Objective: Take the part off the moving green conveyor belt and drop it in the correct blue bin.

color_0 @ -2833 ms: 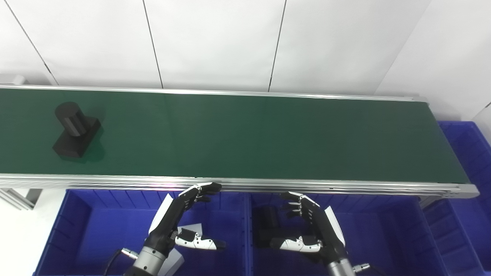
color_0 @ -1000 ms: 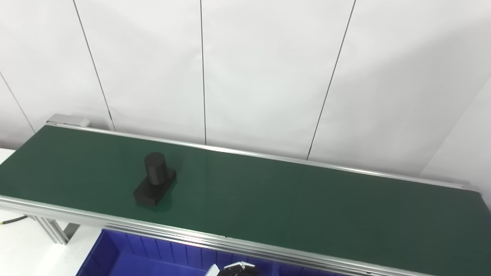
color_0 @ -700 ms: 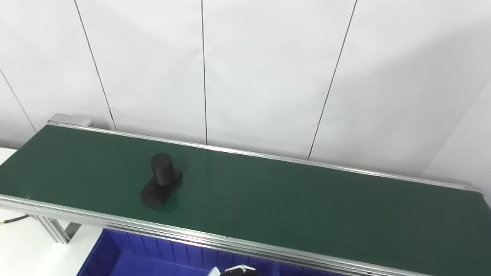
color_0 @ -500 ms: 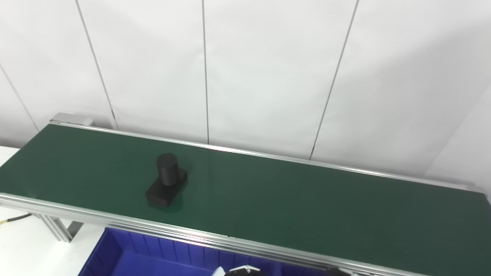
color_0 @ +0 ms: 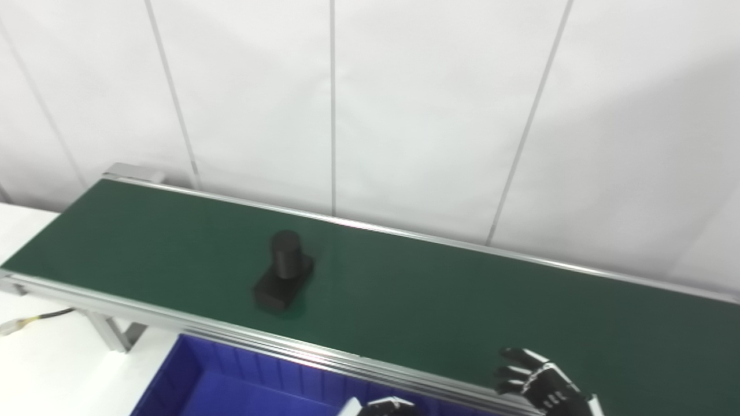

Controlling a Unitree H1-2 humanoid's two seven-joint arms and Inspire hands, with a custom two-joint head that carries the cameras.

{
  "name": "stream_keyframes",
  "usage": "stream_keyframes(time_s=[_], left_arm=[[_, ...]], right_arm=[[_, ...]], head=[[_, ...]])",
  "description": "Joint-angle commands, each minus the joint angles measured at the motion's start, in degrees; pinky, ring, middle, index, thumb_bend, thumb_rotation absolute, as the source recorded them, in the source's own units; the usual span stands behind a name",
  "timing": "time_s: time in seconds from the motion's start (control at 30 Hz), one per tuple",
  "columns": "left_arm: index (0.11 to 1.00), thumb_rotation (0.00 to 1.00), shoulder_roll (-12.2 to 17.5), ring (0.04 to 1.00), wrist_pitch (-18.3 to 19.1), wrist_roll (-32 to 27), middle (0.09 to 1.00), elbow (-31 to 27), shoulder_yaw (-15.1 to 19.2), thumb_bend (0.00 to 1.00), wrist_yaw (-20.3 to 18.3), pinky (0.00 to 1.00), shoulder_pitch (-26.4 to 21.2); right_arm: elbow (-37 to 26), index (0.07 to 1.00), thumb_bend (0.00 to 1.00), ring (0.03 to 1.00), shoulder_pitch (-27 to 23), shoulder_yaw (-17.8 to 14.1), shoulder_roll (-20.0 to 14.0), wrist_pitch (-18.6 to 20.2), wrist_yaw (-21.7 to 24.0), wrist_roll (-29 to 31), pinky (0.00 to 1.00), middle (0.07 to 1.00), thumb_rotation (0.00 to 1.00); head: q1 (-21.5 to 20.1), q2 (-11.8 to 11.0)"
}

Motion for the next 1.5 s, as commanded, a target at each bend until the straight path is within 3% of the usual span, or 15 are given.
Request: stream_keyframes(time_s=[0.0,0.5,1.0,1.47], left_arm=[[0.712,0.01,-1.30,0.716,-2.08,-0.23,0.737,-0.33,-0.04,1.00,1.09,0.64,-1.88],[0.716,0.01,-1.58,0.727,-2.08,-0.27,0.746,0.96,-0.82,1.00,1.68,0.65,-2.48],[0.711,0.00,-1.65,0.727,-2.08,-0.91,0.743,1.27,-0.83,1.00,1.61,0.65,-2.63],[0.712,0.01,-0.54,0.731,-2.08,-1.05,0.746,0.30,-0.75,1.00,1.44,0.66,-2.26]], right_arm=[[-1.17,0.740,0.98,0.687,-1.95,-0.09,0.07,-1.25,1.09,1.97,0.59,0.791,0.18],[6.26,0.735,0.93,0.701,-8.46,-2.37,0.07,-1.26,-1.92,0.09,0.58,0.799,0.14],[18.70,0.755,0.93,0.701,-20.45,-4.98,-1.19,-1.27,-5.34,-2.11,0.60,0.779,0.09],[26.59,0.758,0.96,0.677,-28.15,-2.94,-0.45,-1.28,-10.63,-6.61,0.56,0.776,0.06]], head=[[0.08,0.08],[-1.10,-0.45],[-2.36,-0.85],[-5.56,-0.66]])
